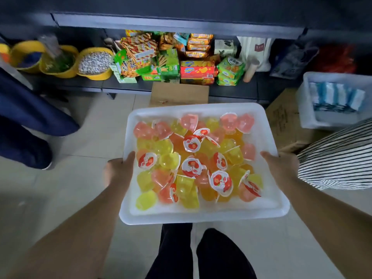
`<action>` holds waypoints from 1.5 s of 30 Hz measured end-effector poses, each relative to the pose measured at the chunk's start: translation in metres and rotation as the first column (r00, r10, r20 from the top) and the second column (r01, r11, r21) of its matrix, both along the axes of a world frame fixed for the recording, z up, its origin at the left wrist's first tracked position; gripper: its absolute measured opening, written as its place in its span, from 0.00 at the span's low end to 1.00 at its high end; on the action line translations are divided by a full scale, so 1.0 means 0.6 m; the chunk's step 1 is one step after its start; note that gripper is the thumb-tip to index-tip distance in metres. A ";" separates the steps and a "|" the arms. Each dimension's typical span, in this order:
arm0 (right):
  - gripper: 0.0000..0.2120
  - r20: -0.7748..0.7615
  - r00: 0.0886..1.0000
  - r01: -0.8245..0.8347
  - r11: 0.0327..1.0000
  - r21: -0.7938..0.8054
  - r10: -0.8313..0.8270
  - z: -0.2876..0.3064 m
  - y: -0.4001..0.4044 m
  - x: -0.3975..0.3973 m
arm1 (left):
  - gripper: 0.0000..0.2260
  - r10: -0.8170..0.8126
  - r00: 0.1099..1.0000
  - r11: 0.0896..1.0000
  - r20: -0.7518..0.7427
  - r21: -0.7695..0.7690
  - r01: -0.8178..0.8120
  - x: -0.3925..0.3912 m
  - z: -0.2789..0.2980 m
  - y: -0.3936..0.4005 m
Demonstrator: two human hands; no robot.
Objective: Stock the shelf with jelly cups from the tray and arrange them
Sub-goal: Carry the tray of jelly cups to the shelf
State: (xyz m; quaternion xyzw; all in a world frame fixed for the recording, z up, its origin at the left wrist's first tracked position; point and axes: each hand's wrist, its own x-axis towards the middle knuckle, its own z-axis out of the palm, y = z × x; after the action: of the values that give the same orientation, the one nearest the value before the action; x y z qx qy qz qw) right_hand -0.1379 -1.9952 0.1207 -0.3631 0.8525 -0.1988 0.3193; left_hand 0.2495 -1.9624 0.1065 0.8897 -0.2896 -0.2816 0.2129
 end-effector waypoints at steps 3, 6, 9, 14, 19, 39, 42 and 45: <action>0.19 -0.017 1.000 0.022 1.000 0.014 -0.021 -0.015 -0.098 0.042 | 0.23 -0.027 0.999 1.000 0.025 0.007 0.027 0.046 -0.013 -0.115; 0.17 -0.010 0.996 0.085 0.996 0.022 -0.085 -0.025 -0.179 0.080 | 0.23 -0.034 0.999 0.999 -0.003 -0.011 0.034 0.087 -0.022 -0.224; 0.17 -0.008 0.993 0.119 0.992 0.041 -0.119 -0.036 -0.257 0.109 | 0.23 -0.073 0.997 0.997 0.010 -0.006 0.073 0.117 -0.032 -0.321; 0.20 0.020 0.985 0.169 0.986 -0.005 -0.169 -0.074 -0.393 0.157 | 0.24 -0.130 0.990 0.991 0.054 0.009 0.130 0.156 -0.075 -0.473; 0.15 -0.014 0.987 0.158 0.986 0.059 -0.157 -0.157 -0.502 0.182 | 0.25 -0.215 0.972 0.974 0.091 0.091 0.207 0.193 -0.150 -0.594; 0.22 -0.135 0.983 0.134 0.990 0.042 -0.128 -0.450 -0.668 0.226 | 0.27 -0.377 0.920 0.916 0.110 0.188 0.353 0.245 -0.422 -0.790; 0.21 -0.131 0.981 0.151 0.987 0.062 -0.142 -0.470 -0.669 0.223 | 0.27 -0.443 0.887 0.876 0.128 0.269 0.399 0.242 -0.441 -0.800; 0.19 -0.150 0.980 0.141 0.987 0.076 -0.128 -0.485 -0.671 0.221 | 0.28 -0.491 0.861 0.840 0.130 0.333 0.429 0.237 -0.460 -0.807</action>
State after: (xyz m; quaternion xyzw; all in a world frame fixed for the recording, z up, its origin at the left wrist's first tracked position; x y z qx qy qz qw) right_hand -0.0054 -2.3977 -0.1701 -0.3041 0.9037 -0.1562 0.2575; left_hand 0.3918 -2.4466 -0.1692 0.8395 -0.4715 -0.2686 -0.0275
